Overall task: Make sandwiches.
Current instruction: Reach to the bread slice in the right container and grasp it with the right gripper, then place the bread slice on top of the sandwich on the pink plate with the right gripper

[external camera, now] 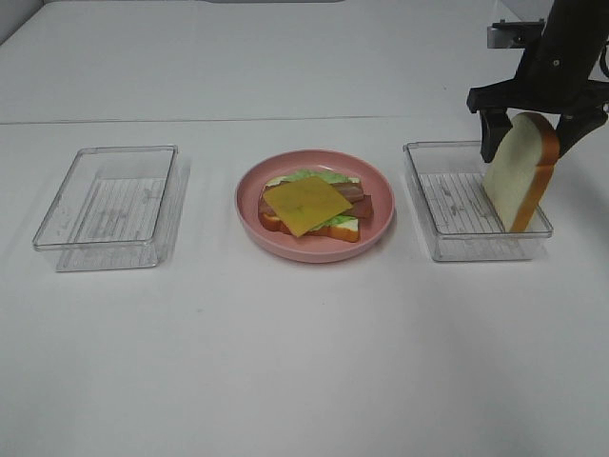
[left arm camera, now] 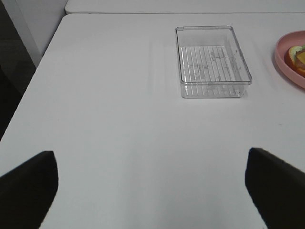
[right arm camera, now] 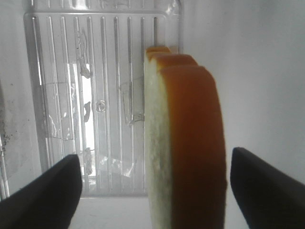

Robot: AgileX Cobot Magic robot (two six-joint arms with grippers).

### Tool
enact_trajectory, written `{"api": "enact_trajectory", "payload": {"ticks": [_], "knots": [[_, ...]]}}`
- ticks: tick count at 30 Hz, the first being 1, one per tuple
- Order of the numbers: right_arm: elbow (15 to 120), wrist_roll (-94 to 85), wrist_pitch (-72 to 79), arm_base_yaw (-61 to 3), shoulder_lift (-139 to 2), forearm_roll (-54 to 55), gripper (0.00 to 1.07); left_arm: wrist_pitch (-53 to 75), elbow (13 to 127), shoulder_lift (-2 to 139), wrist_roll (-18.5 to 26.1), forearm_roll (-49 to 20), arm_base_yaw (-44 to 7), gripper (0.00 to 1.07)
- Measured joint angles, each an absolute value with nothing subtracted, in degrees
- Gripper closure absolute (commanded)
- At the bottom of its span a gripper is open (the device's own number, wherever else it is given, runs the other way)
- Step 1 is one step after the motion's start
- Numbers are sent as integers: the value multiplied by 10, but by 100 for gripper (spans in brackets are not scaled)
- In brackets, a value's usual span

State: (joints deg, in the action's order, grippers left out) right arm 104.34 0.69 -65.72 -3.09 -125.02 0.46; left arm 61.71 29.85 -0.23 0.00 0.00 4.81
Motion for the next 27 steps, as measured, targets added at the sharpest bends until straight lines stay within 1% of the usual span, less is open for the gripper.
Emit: {"api": "enact_trajectory", "payload": {"ticks": [1,2,3,4,5,6,7,8,9,10,11,21,27], "knots": [[1043,6,-657,-31,-1251,6,34,617,299,-2,0,0,48,6],[1043,6,-657,-31,-1251,6,34,617,299,-2,0,0,48,6],[1043,6,-657,-31,-1251,7,39,617,299,-2,0,0,48,6],[1043,6,-657,-31,-1251,7,56,617,299,-2,0,0,48,6],[1043,6,-657,-31,-1251,7,56,617,299,-2,0,0,48,6],[1043,6,-657,-31,-1251,7,75,617,299,-2,0,0,48,6],[1043,6,-657,-31,-1251,7,75,617,299,-2,0,0,48,6],[1043,6,-657,-31,-1251,7,86,617,299,-2,0,0,48,6],[1043,6,-657,-31,-1251,8,104,617,299,-2,0,0,48,6],[1043,6,-657,-31,-1251,8,104,617,299,-2,0,0,48,6],[1043,6,-658,-31,-1251,9,107,617,299,-2,0,0,48,6],[1043,5,-669,-32,-1237,29,107,617,299,-2,0,0,48,6],[1043,0,-672,-32,-1187,30,107,617,299,-2,0,0,48,6]]}}
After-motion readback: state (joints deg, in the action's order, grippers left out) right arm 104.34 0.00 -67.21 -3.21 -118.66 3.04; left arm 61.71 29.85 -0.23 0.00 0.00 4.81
